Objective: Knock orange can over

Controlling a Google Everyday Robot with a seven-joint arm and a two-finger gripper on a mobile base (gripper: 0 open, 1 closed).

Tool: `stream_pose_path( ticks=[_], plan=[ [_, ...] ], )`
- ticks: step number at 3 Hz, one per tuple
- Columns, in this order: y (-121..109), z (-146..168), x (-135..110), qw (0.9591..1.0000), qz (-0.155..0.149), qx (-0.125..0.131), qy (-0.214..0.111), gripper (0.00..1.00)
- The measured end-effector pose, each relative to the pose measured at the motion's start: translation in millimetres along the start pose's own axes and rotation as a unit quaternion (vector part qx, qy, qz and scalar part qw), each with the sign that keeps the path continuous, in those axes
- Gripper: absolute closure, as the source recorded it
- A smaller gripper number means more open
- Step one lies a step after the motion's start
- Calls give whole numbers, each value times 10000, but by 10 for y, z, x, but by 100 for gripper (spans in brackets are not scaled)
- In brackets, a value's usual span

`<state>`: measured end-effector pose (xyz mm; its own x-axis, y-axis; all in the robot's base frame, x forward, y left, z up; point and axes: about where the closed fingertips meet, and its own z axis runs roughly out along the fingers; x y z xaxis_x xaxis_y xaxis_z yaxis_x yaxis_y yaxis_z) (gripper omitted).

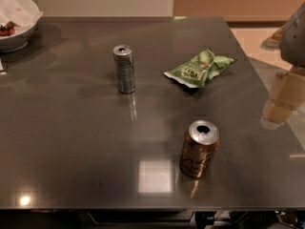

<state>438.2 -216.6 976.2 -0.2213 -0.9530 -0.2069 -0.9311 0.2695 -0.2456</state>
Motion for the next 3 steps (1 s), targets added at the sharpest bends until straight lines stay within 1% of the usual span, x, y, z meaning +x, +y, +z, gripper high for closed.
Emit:
stream_pose_path(
  ticks=[1, 2, 3],
  plan=[
    [-2, -5, -4, 10000, -3, 10, -9, 0],
    [84, 29, -98, 9992, -188, -131, -342, 0],
    [259, 91, -240, 9942, -499, -379, -876, 0]
  ],
)
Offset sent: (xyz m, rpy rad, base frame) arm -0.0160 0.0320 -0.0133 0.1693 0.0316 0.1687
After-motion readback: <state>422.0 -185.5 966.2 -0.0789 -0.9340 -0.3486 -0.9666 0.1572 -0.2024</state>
